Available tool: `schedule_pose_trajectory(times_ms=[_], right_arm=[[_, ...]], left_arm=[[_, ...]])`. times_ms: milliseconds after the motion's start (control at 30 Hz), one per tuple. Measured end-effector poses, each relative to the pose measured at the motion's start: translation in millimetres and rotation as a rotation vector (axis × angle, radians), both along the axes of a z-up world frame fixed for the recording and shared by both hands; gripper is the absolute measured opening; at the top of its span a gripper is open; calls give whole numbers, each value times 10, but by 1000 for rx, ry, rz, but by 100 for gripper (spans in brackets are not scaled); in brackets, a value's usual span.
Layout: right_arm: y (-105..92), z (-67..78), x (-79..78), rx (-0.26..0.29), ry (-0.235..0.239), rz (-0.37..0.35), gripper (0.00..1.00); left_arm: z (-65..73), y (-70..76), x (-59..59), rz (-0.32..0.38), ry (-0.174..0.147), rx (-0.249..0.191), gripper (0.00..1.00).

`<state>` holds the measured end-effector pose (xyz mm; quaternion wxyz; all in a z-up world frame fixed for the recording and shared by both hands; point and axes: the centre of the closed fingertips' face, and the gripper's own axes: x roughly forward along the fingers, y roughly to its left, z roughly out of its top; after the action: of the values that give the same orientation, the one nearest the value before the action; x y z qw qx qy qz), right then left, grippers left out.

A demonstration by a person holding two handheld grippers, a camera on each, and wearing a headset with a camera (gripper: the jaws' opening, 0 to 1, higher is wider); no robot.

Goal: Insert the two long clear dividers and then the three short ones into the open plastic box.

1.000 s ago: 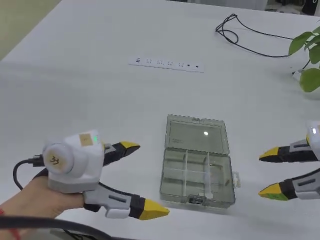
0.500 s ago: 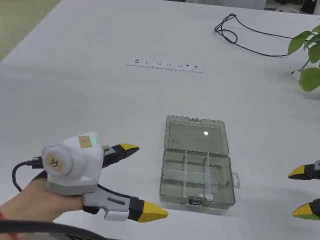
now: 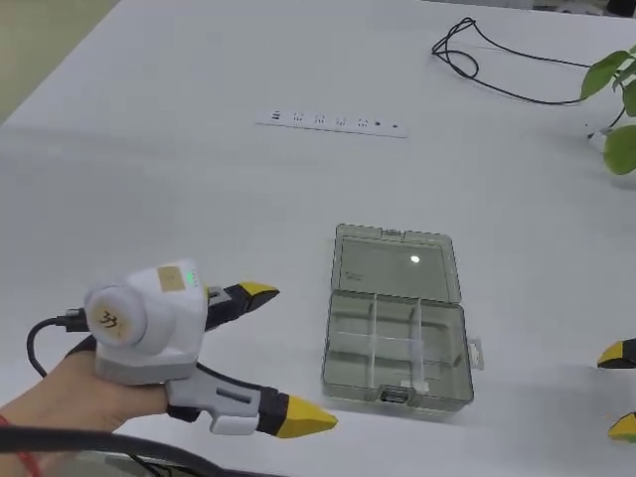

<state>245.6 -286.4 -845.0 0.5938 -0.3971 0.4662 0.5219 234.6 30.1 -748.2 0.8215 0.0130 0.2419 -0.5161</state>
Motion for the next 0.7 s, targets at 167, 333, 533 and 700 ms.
schedule_pose_trajectory(times_ms=[167,333,533,700], right_arm=[[-35,-11,27,-20,-10,11,46],[-88,-38,20,-37,-12,12,42],[-84,-34,23,-42,-20,22,41],[-83,-32,23,-41,-22,21,35]], left_arm=[[-1,-1,-1,2,3,-1,100],[11,-13,-3,4,3,-7,100],[-3,-6,-1,4,4,-6,100],[-9,-14,-9,-2,3,-4,100]])
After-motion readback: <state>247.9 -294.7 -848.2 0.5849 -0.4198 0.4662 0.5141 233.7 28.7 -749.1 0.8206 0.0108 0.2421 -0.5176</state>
